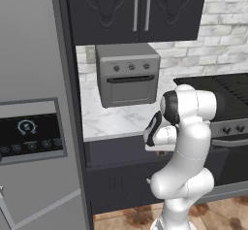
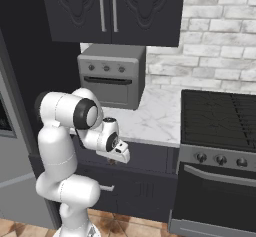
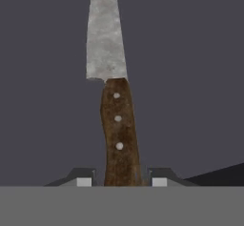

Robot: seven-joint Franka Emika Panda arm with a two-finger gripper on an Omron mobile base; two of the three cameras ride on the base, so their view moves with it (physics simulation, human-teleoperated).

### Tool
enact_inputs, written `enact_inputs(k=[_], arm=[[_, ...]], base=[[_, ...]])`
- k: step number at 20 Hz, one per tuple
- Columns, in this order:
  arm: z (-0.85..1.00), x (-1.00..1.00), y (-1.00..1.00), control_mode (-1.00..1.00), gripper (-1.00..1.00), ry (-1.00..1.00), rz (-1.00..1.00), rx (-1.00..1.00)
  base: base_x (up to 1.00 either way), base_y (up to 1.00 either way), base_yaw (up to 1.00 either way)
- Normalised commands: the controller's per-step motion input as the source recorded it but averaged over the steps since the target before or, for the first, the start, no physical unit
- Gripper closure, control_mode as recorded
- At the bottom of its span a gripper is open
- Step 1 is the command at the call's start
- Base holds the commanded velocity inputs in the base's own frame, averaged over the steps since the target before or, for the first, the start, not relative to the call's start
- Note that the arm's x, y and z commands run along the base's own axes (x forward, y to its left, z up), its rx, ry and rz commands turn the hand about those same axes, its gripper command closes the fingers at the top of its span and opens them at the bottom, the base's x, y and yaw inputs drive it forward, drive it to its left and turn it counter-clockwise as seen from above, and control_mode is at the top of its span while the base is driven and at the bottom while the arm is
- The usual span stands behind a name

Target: Pick up the metallic utensils from the counter and place them in the open drawer. Make sure not to pick up any wooden utensils.

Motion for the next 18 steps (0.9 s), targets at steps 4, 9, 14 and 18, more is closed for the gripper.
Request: enact_inputs(k=[4,9,14,18], arm=[[0.0,0.0,0.0,-1.0,-1.0,0.0,0.0,0.0],[0.05,0.0,0.0,-1.0,-1.0,0.0,0.0,0.0],[0.6,-0.01,-0.04,-1.0,-1.0,0.01,-0.01,0.0],[0.97,-0.31,-0.09,-1.0,-1.0,0.0,0.0,0.0]], base=[[0.0,0.0,0.0],[0.0,0.0,0.0],[0.0,0.0,0.0],[0.0,0.0,0.0]])
